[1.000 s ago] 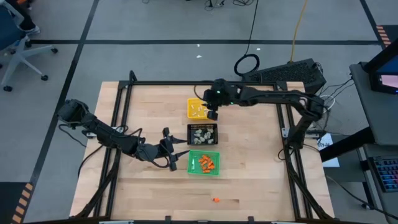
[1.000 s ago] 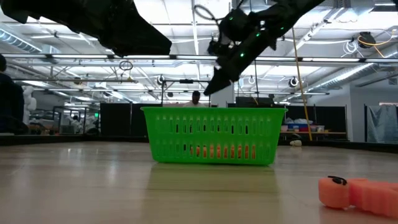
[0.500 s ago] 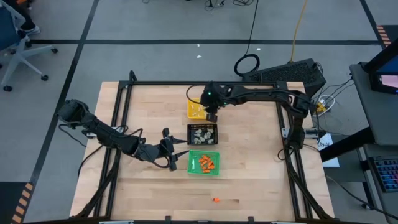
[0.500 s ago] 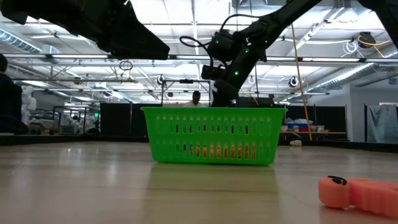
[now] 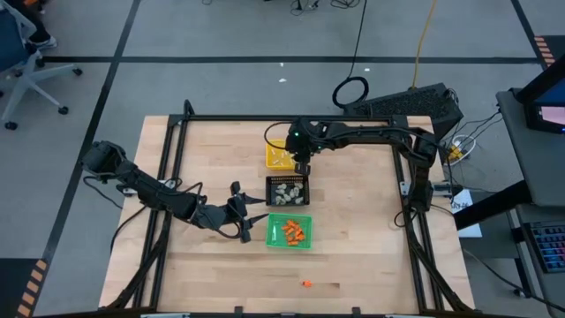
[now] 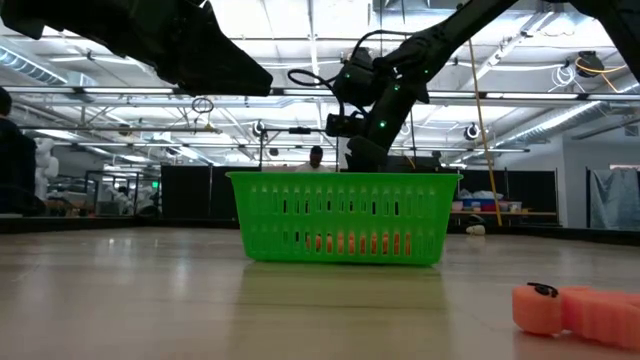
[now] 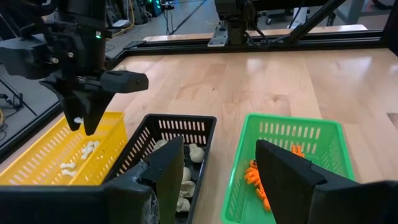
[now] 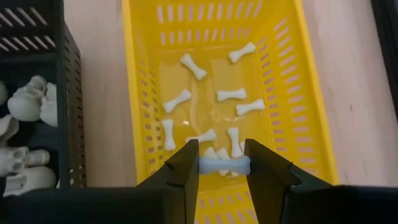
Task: Sort Halloween decoration
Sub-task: Put the white bone toy into the yellow basket, then put the gray skull toy into the black basket
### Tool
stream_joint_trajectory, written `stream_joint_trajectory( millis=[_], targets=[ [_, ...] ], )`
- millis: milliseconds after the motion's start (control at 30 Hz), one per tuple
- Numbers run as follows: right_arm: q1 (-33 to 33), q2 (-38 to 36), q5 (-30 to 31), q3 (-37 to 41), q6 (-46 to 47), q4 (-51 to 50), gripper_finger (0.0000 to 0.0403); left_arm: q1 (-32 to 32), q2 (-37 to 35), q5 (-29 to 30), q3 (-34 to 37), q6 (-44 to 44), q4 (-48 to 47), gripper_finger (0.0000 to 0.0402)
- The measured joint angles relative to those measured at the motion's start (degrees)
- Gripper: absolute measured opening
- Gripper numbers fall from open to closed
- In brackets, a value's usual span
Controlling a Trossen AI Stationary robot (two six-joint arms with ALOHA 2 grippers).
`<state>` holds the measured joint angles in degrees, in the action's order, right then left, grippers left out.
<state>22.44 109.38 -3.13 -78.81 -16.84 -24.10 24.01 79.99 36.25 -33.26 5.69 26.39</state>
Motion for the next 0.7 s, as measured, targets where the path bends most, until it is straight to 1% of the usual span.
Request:
stream_joint_trajectory(
  millis=[133, 433, 700],
  targets=[
    [0.0, -0.02, 0.17, 0.0, 0.12, -0.57, 0.0106, 0.0, 0.0, -0.01, 0.0, 0.0, 0.0, 0.02],
    [-0.02, -0.02, 0.26, 0.0, 0.86, -0.63, 0.0155, 0.0, 0.0, -0.04, 0.0, 0.01, 0.02, 0.02],
    [-0.02, -0.36, 0.28, 0.0, 0.79, -0.62, 0.0169, 0.0, 0.0, -0.04, 0.0, 0.02, 0.02, 0.02]
  ],
)
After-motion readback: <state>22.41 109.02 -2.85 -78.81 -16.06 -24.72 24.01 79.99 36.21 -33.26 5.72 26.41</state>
